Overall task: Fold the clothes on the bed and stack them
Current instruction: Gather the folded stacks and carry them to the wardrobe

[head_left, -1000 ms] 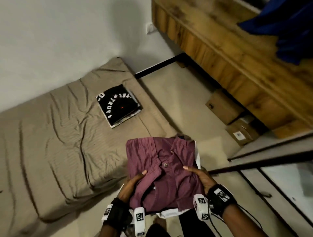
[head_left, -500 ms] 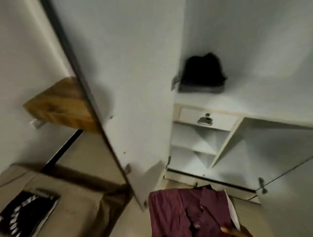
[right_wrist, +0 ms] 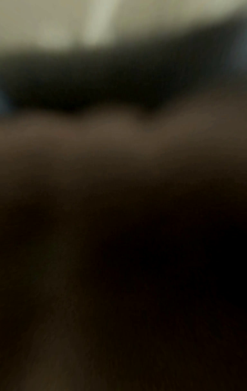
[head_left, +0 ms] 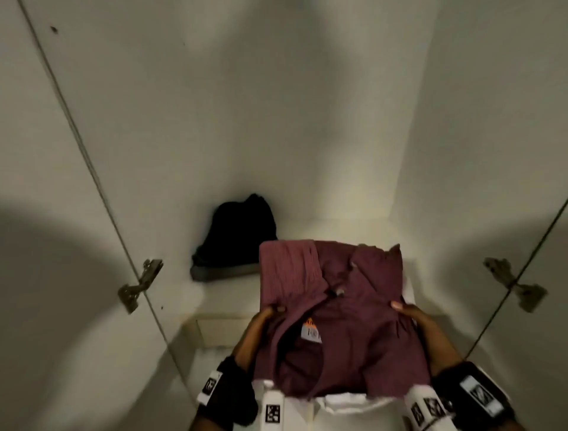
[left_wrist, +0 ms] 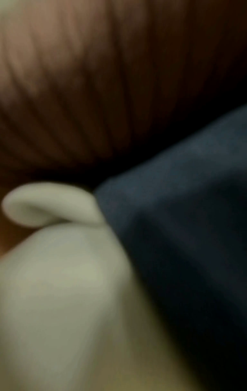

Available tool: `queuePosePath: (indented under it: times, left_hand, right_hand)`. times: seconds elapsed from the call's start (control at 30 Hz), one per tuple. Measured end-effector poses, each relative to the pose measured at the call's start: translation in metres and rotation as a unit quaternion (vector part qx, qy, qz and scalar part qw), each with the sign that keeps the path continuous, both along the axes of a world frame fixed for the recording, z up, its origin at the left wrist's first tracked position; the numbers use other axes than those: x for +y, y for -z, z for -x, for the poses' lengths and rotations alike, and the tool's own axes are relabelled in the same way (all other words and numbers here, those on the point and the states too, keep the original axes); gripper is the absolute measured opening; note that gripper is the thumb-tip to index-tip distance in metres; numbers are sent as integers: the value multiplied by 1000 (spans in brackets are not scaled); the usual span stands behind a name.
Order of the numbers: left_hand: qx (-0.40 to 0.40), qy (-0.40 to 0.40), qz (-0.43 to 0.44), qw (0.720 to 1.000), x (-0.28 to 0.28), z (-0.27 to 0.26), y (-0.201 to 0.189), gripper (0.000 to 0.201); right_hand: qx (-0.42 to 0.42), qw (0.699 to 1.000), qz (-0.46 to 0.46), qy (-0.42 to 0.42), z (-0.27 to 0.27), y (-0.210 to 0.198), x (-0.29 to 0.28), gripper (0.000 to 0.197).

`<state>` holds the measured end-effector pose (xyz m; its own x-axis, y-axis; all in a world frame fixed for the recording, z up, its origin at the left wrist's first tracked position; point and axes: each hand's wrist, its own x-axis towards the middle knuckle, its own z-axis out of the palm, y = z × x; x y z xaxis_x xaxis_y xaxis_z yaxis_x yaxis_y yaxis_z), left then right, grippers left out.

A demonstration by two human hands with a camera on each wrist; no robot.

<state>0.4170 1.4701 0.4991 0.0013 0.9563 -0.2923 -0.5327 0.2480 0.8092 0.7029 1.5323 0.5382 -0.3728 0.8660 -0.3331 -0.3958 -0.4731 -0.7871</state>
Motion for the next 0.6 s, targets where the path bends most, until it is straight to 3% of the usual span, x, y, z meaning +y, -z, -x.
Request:
queuePosePath:
  times: [0.07,0.2,0.27,0.37,0.5,0.6]
  left_hand:
    - [14,-20,-18,1000,68,11,-22,24]
    - [22,-8,-14,1000,194,34,-37,31]
    - [46,-28,1,999,248,40,-35,36]
    - [35,11,14,999,317,49,-17,46]
    - [87,30,28,995,385,55,12,34]
    - [112,37,47,992,436,71,58,59]
  right_hand:
    - [-9,999,-33,15,14,-20,61,33]
    - [-48,998,-30,29,40,-21,181,27]
    - [-75,997,-20,30,51,-17,233,33]
    - [-109,993,0,43,59,-2,308,53]
    - [-132,991,-5,17,65,9,373,43]
    - [-173,985,4,2,68,26,403,46]
